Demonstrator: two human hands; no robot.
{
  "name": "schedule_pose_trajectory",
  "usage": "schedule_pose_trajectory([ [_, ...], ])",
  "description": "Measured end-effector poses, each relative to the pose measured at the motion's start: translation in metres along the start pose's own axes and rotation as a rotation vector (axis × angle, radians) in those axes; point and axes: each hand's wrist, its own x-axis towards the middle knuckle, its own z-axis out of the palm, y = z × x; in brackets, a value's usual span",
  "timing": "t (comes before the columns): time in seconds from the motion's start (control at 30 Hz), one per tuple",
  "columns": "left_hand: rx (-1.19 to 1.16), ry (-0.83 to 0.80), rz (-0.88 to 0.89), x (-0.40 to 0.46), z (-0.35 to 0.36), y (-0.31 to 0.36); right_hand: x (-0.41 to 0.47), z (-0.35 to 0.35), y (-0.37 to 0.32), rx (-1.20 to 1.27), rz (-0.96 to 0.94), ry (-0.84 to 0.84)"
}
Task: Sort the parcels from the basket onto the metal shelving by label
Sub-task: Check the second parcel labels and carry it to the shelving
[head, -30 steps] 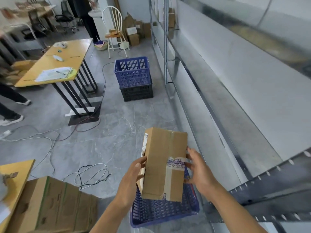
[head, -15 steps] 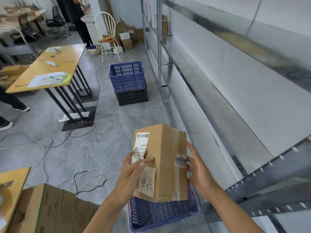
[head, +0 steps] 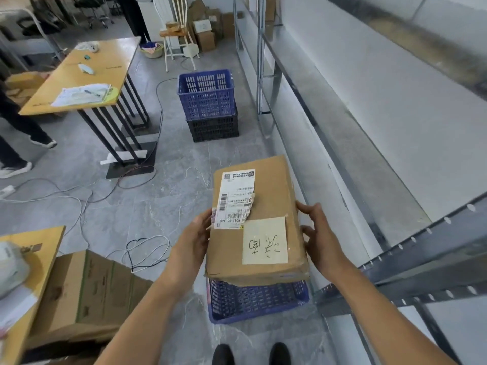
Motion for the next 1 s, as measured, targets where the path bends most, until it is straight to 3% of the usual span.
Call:
schedule_pose_trajectory([
  [0.17,0.115,-0.098,0.001,-0.006,-0.008,0.006,0.002,-0.005,0.006,0.097,0.003,-0.009],
  [0.43,0.101,-0.235,-0.084,-0.014,-0.014,0.006,0.011,-0.010,0.003,0.023,-0.058,-0.011],
  [0.6,0.159,-0.255,-0.101,-0.013,-0.025,0.012,0.015,-0.012,-0.007,0.045,0.104,-0.120],
  [0.83,0.105,-0.494,-0.345,-0.014,-0.036,0.021,0.007,-0.003,-0.004,0.080,0.126,-0.194],
  [0.9,0.105,-0.448,-0.337,-0.015,-0.037,0.018,0.007,-0.002,-0.002,0.093,0.124,-0.185],
  [1.0,0.106,-0.226,-0.258,-0.013,-0.042,0.010,0.009,-0.003,-0.003,0.194,0.107,-0.113],
])
